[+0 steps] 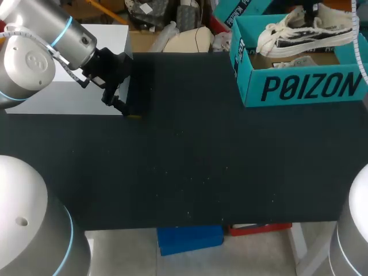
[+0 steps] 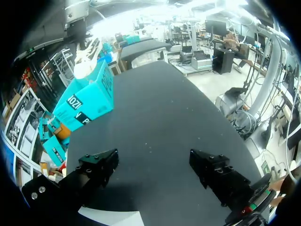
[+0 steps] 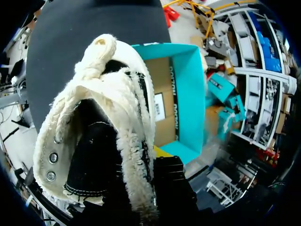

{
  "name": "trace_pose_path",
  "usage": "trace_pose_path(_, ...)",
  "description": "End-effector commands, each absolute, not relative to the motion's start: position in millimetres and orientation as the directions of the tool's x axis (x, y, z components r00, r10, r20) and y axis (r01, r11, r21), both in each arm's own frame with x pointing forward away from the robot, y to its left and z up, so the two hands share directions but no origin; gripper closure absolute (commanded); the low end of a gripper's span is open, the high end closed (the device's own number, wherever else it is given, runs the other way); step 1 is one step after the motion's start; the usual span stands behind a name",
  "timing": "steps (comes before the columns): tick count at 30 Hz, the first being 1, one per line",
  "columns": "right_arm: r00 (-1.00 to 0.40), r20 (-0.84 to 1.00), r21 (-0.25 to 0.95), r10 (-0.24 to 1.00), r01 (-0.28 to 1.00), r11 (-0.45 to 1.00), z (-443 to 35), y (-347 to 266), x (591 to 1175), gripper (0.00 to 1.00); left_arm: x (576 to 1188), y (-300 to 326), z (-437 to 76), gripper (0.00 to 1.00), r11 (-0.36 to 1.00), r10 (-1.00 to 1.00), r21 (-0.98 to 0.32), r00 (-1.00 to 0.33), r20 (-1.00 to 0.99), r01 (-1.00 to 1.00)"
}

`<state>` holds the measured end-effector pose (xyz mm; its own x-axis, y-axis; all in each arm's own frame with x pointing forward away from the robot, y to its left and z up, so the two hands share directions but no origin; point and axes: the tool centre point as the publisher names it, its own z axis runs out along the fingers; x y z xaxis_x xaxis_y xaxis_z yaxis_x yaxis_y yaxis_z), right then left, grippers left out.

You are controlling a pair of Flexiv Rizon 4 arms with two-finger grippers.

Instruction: Take the shoe out of the shoebox, open the shoe tongue, remove and reinsert the insole, then place the shoe into the shoebox

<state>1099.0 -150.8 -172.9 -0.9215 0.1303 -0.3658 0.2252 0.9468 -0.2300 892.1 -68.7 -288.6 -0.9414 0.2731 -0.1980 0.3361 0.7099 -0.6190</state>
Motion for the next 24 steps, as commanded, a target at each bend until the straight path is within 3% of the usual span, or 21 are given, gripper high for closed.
trace_pose_path(1,-0.939,-0.329,-0.153,0.105,0.163,0.975,-168.7,-180.5,1164.1,1.0,891.4,-68.5,-288.5,0.0,0.711,0.273,-0.617,-0.941,-0.2,0.337)
trace_pose_path(9,-0.951,-0.303,-0.139,0.06,0.107,0.984,-185.7,-201.4,1214.4,1.0,891.4,-68.5,-288.5,0.0,0.711,0.273,-0.617,-0.941,-0.2,0.337)
trace_pose_path(24,-0.965,-0.255,-0.111,0.055,0.085,0.99,-229.5,-183.9,1250.2,1.0,891.4,-68.5,-288.5,0.0,0.711,0.273,-0.617,-0.941,-0.2,0.337)
